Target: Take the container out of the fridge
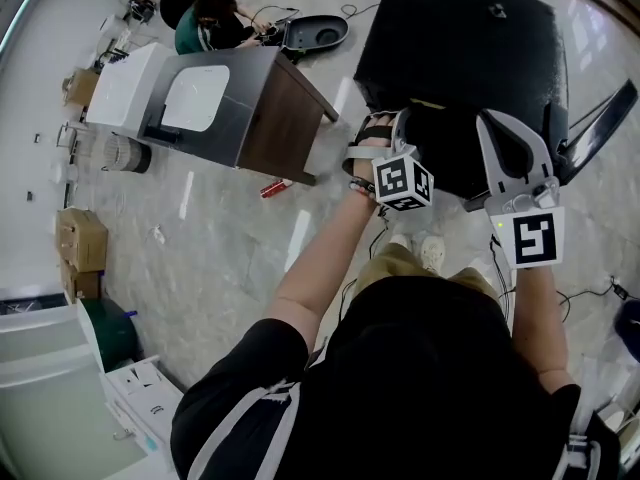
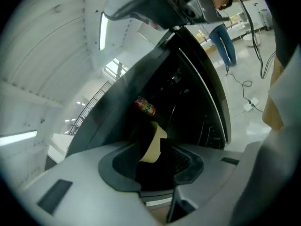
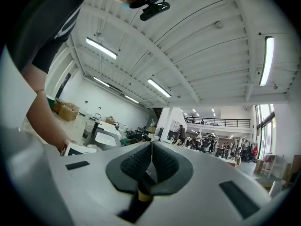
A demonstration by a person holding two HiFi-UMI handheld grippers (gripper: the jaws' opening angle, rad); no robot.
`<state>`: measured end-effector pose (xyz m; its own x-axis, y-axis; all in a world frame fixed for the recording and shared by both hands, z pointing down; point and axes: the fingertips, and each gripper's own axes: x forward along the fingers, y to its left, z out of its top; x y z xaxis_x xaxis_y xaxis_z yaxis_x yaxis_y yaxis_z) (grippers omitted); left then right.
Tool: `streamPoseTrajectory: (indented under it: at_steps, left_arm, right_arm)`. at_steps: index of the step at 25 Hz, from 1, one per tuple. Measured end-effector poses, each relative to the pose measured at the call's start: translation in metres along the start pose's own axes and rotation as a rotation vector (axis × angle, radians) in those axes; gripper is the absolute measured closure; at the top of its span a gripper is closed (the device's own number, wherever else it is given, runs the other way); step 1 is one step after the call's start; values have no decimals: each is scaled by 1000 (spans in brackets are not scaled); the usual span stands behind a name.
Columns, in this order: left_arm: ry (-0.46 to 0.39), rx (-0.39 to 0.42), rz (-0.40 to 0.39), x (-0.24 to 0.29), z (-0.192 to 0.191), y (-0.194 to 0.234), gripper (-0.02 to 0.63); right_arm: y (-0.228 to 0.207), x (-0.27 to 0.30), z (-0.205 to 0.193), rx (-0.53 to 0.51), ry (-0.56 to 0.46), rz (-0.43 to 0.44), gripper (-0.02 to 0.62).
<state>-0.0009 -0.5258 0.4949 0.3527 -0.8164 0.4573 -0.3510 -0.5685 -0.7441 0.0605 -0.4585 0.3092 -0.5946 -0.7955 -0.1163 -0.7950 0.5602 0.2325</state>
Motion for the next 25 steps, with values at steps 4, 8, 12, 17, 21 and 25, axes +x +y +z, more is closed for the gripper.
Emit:
streamPoseTrajectory:
  at_steps: [4, 8, 12, 17, 21, 25]
  left_arm:
    - [50, 103, 36, 22, -5, -8, 438]
    - [71, 119, 12, 37, -9, -16, 425]
    - [71, 118, 5, 49, -6, -11, 425]
    - [100, 125, -76, 64, -2, -18, 427]
    - [119, 136, -114, 69, 0, -22, 481]
    - [111, 182, -127, 69, 7, -23, 560]
  right_arm:
    - [-9, -7, 4, 0, -1, -16, 558]
    - [-13, -10, 2, -19, 7, -19, 558]
    - [-12, -14, 1, -22, 1, -18, 558]
    - [-8, -16, 3, -27, -5, -4, 558]
    - [-9, -16, 7, -63, 0, 10, 558]
    - [-9, -19, 4, -150, 42, 47, 558]
